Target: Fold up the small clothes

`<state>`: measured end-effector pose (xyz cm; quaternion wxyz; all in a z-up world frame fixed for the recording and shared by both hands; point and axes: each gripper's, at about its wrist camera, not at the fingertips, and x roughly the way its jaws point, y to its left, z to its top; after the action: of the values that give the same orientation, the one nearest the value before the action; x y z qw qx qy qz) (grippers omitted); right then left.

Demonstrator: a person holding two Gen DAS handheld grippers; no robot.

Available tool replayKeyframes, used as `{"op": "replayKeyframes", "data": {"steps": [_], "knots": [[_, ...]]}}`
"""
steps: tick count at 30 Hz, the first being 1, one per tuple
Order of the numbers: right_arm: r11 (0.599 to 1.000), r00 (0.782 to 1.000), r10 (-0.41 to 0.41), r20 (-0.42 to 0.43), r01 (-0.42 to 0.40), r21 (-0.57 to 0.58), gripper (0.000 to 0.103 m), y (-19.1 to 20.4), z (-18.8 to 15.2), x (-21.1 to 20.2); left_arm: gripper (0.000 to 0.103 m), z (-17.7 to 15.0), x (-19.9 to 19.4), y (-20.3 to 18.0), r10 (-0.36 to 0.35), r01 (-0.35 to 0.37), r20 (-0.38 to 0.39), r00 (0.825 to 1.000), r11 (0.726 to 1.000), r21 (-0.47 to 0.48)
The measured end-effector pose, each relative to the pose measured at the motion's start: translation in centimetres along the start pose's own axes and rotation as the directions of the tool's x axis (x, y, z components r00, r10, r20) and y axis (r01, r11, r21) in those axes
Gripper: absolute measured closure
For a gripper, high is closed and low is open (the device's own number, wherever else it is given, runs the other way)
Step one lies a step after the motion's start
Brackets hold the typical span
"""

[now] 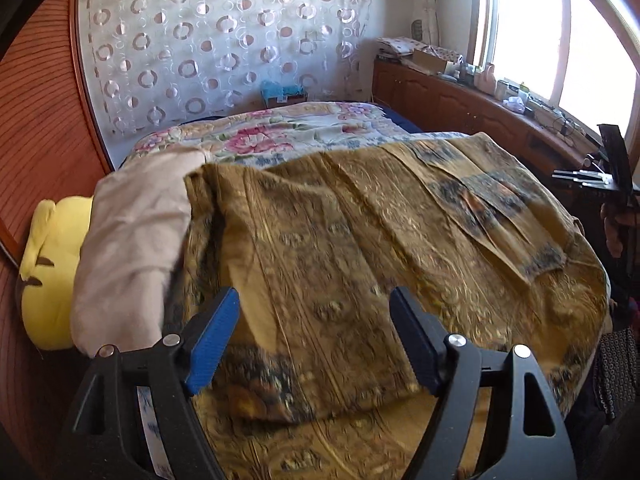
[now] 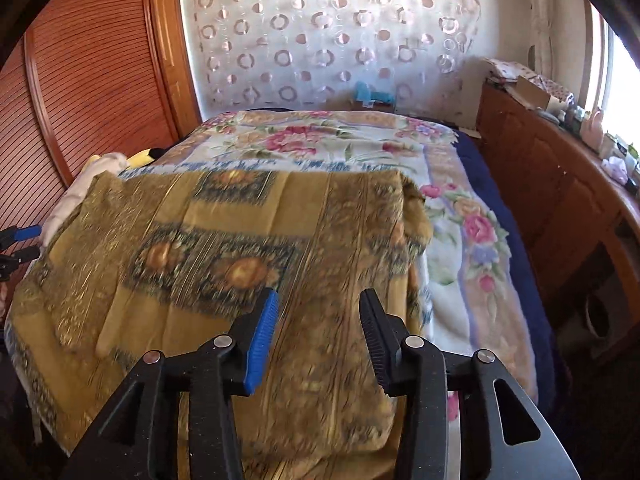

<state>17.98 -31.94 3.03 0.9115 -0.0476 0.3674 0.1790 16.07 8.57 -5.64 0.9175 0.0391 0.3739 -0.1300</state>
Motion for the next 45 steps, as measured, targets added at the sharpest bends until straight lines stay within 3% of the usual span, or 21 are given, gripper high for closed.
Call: {"op": "replayKeyframes", "data": {"steps": [4, 10, 17, 23, 31, 38, 42, 45], "knots": [[1.0, 0.999, 0.03, -0.028, -0.03, 0.01, 0.058, -0.3, -2.2, 0.9, 0.025, -2.1, -0.5, 0.6, 0.01, -0.011, -0.023, 1.0, 1.0, -0.026], [1.0, 0.998, -0.007, -0.063, 0.005, -0.026, 0.056, 0.0, -3.1, 2.0, 0.025, -4.6, -2.2, 2.7, 0.04, -0.042, -0.023, 0.999, 0.993, -0.107], [0.996, 0.998, -0.051, -0.032, 0.048, -0.071, 0.051, 0.4, -2.9, 1.4, 0.025, -7.6, -4.9, 4.4, 0.059, -0.059, -0.002, 0.998, 0.983, -0.175], [0.998, 0.999, -0.036, -0.025, 0.034, -0.058, 0.05, 0.1, -3.5, 0.7, 0.025, -10.1, -5.5, 5.6, 0.048, -0.054, -0.031, 0.998, 0.973, -0.226], [0.997, 0.999, -0.04, -0.024, 0.038, -0.066, 0.048, 1.1, -4.7, 2.0, 0.025, -9.4, -2.6, 4.6, -0.016, -0.001, -0.066, 0.998, 0.969, -0.248], [0.997, 0.999, -0.039, -0.023, 0.037, -0.065, 0.048, 1.1, -4.9, 2.1, 0.026, -7.8, -0.8, 3.0, 0.021, -0.037, -0.078, 0.997, 0.979, -0.201], [0.997, 0.999, -0.039, -0.023, 0.037, -0.065, 0.048, 1.1, -4.9, 2.1, 0.071, -8.0, -1.0, 2.2, 0.024, -0.036, -0.075, 0.997, 0.986, -0.162], [0.997, 0.999, -0.038, -0.023, 0.037, -0.065, 0.048, 1.1, -4.9, 2.1, 0.093, -8.1, -1.9, 2.1, 0.009, -0.022, -0.077, 0.997, 0.986, -0.164]]}}
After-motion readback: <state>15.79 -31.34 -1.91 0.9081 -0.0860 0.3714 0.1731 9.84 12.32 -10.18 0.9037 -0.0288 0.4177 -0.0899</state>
